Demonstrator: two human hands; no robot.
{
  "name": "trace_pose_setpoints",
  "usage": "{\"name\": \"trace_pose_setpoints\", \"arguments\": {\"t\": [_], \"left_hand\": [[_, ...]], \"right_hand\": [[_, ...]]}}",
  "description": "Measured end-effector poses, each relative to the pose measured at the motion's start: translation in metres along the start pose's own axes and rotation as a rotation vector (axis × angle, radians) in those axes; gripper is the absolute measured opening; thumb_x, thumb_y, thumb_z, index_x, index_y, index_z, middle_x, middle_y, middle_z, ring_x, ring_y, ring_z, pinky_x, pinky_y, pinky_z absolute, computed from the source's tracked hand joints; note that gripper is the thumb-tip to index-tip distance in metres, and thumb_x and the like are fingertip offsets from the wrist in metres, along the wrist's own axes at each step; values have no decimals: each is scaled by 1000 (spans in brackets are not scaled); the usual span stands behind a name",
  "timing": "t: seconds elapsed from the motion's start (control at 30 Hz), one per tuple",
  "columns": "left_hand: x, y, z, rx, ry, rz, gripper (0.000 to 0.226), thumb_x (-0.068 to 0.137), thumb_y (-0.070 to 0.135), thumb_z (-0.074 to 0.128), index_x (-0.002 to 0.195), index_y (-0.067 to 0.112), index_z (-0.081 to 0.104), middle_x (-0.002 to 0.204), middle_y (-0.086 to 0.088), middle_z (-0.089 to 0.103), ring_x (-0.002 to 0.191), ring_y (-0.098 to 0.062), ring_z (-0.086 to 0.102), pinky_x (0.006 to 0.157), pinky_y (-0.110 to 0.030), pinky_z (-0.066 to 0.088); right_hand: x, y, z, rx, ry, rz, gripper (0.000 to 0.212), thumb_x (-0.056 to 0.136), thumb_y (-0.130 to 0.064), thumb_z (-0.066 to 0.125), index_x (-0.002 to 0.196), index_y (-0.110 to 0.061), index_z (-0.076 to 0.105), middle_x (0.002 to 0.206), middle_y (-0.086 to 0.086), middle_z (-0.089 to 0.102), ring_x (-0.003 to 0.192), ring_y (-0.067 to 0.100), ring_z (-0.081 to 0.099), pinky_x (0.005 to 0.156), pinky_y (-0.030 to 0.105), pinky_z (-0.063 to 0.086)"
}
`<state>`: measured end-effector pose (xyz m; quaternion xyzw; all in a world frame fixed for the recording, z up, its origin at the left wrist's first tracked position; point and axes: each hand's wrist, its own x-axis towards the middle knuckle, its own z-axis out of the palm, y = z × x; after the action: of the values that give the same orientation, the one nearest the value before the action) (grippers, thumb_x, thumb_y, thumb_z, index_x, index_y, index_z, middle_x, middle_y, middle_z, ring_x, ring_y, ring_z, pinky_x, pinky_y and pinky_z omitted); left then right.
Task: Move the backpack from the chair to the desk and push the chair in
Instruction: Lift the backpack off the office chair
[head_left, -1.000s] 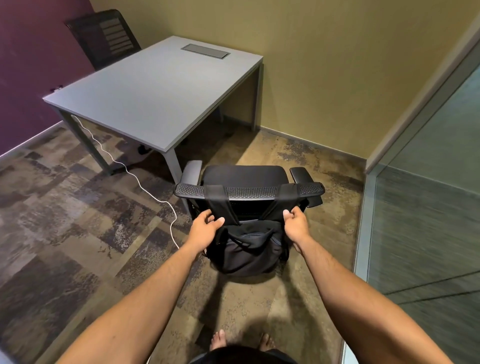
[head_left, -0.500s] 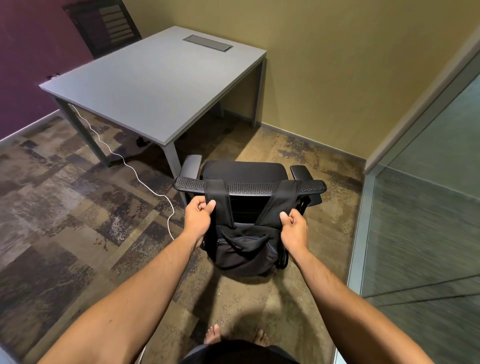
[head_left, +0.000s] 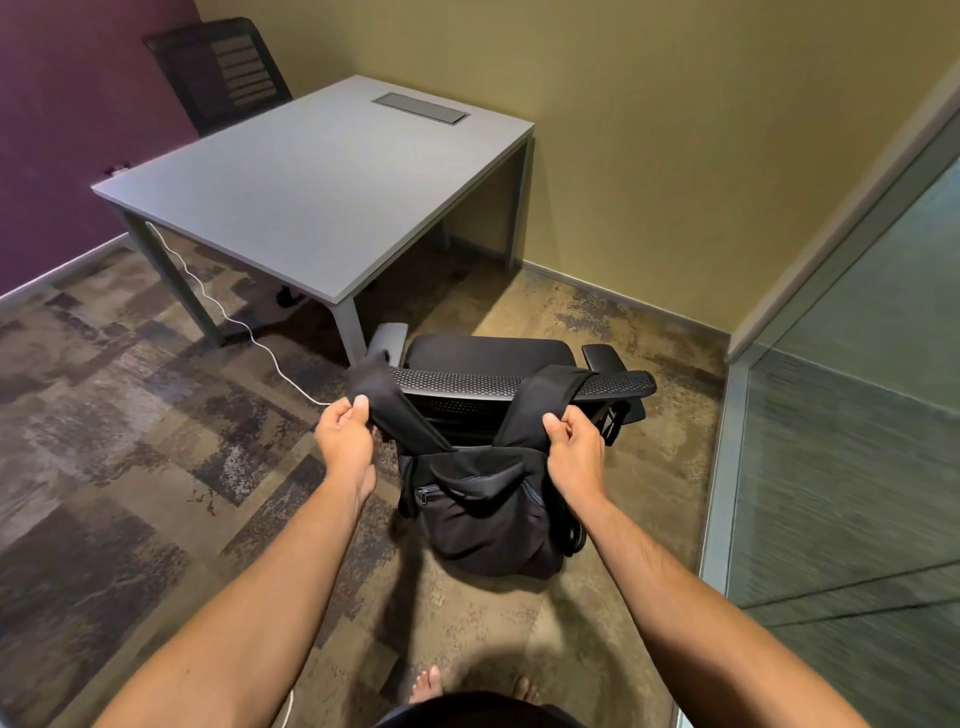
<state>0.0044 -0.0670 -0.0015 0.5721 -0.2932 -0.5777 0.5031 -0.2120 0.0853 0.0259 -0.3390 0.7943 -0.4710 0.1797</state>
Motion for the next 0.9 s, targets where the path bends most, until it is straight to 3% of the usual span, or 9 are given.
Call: {"name": "trace_pose_setpoints", "arguments": {"t": [0.1,0.27,0.43,0.6,0.7,0.73,0.8,0.9], "left_hand": [[2,-6,-9,-35,83,-13,33,94,12,61,121,-4,54,84,-2,60,82,-17,58,88,-41,51],[-7,-15,-22,-32,90,45,19,94,6,60,112,7,55,77,0,57,69,-7,53,71,-25,48],[-9,-21,-38,62,-16,60,7,94,8,60,97,13,56,78,-1,59,66,-6,55,64,-21,50],[-15,-38,-37,108,-156,-3,21,90,-5,58,103,11,60,89,-6,61,90,-22,57,93,-39,48],[-29,-40,-23,160,-284,-16,26,88,-12,55,93,14,57,81,-3,48,79,-13,46,84,-21,45],[-34,-42,-18,179,-326,-17,26,88,-13,55,96,13,57,81,-3,46,77,-11,43,82,-18,44],[-41,-46,-11,213,-407,-38,36,87,-13,56,120,3,53,91,-7,49,83,-11,48,85,-19,43],[-51,-50,-8,343,-606,-7,56,79,-5,66,133,-1,50,120,-9,58,111,-15,55,94,-22,43]], "right_hand": [[-3,-6,5,-4,17,17,38,98,-17,55,69,-15,30,63,1,33,58,14,29,50,25,23],[-12,-10,9,16,-8,31,39,98,-17,55,69,-16,30,62,-1,32,59,13,29,56,36,23],[-19,-16,3,67,13,52,38,99,-18,54,70,-16,30,63,-1,28,59,14,27,57,36,21],[-23,-23,-13,86,34,14,39,98,-15,56,69,-15,30,61,-3,28,55,8,26,53,28,21],[-23,-25,-24,103,46,20,39,98,-15,56,68,-16,30,61,-3,28,53,7,26,52,27,22],[-23,-25,-28,115,45,33,39,98,-15,56,69,-16,31,61,-2,28,54,7,25,53,27,21],[-25,-26,-35,131,34,48,38,97,-16,57,69,-16,32,62,-1,28,57,9,25,55,30,22],[-31,-31,-48,150,42,40,41,98,-14,57,68,-17,30,62,-2,26,55,7,23,53,26,22]]}}
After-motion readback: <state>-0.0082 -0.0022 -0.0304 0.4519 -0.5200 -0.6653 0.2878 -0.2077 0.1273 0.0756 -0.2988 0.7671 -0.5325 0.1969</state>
